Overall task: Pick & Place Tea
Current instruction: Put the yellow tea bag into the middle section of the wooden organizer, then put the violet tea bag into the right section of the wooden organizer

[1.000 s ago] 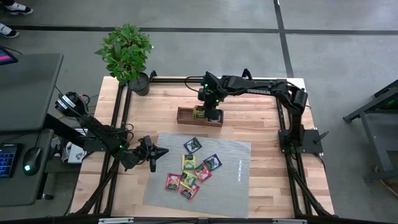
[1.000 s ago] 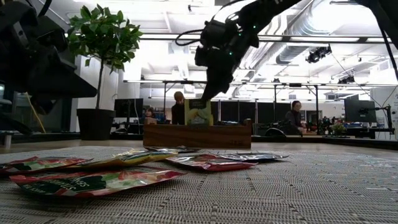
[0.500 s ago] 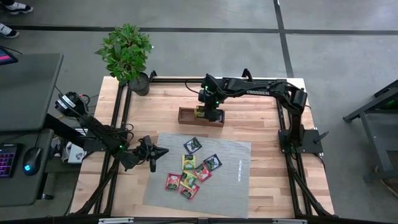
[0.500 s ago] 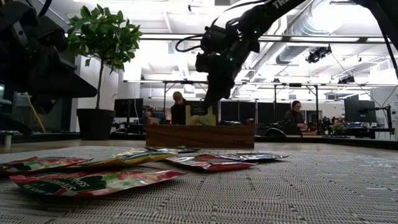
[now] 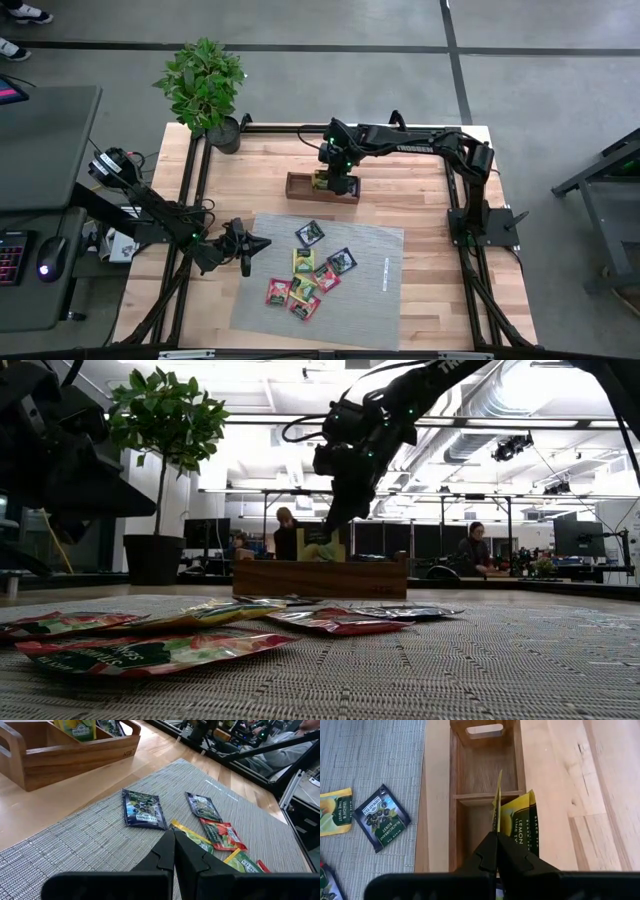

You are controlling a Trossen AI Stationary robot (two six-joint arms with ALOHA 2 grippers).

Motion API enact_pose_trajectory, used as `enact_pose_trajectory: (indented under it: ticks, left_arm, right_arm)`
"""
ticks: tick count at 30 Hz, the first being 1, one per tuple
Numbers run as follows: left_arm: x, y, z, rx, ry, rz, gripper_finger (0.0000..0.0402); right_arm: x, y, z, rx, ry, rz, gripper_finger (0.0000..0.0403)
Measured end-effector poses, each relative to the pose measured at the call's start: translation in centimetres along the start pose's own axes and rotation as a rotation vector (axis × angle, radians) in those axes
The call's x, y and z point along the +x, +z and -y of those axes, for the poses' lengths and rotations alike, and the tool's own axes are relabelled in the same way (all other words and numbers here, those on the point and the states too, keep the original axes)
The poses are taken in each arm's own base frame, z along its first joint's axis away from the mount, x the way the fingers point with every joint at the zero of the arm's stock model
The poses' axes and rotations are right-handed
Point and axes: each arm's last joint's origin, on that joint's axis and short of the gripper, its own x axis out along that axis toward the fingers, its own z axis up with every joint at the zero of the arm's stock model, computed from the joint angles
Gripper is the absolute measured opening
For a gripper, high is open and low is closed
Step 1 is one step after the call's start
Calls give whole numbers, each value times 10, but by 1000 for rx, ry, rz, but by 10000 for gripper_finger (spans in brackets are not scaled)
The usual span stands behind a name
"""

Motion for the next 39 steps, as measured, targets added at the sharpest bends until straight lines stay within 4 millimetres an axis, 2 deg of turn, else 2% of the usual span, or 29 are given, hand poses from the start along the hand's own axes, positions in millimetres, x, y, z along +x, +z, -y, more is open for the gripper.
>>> enact_pose_trajectory:
  ticks: [5,14,19,24,29,34,39]
  left_arm:
    - [0,0,0,0,0,0,1]
    - [0,0,1,-1,-1,0,1]
    - [10,9,6,14,-21,-17,1]
    - [32,28,9,99,-61,-90,1]
    - [49,42,3,163,-11,-164,1]
    - [59,51,-6,181,21,-193,1]
    - [67,55,-13,188,-14,-242,1]
  right_arm:
    - [0,-1,0,3,-3,-6,17]
    - [0,-1,0,20,-4,-6,121]
    - [-15,4,-4,14,-12,29,156]
    - [-41,7,-13,21,-11,57,162]
    - [-58,6,-33,5,12,33,159]
    - [-53,1,-54,-12,49,-40,160]
    - [-33,-9,-71,-32,77,-41,160]
